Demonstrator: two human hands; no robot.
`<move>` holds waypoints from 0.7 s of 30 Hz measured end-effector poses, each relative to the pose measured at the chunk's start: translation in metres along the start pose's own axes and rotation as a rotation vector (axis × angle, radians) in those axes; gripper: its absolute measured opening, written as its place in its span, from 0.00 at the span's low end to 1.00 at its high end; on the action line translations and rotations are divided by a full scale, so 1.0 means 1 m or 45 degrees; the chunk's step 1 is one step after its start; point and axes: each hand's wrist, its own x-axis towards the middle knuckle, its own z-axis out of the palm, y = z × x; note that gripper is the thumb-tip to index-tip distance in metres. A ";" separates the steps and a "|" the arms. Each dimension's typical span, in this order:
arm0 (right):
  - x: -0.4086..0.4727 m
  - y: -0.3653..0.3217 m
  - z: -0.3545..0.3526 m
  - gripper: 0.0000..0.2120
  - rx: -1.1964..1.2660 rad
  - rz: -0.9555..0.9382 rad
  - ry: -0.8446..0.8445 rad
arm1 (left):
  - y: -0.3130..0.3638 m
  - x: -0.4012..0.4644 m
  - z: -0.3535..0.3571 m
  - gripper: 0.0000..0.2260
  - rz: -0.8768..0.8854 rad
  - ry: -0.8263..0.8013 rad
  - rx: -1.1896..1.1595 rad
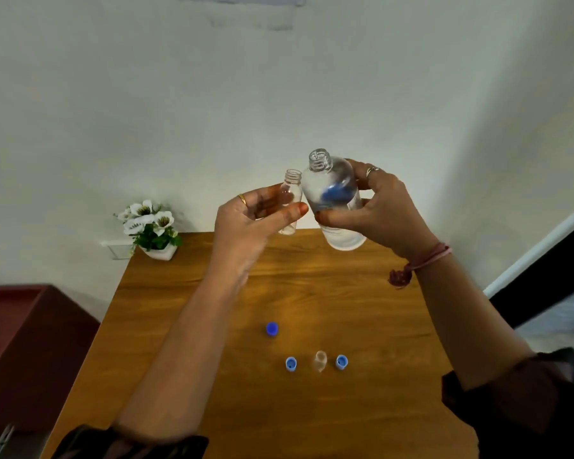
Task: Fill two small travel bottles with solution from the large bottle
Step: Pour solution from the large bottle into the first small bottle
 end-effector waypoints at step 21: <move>0.027 -0.043 -0.040 0.35 -0.494 -0.292 -0.008 | 0.037 0.011 0.001 0.15 0.135 -0.030 -0.125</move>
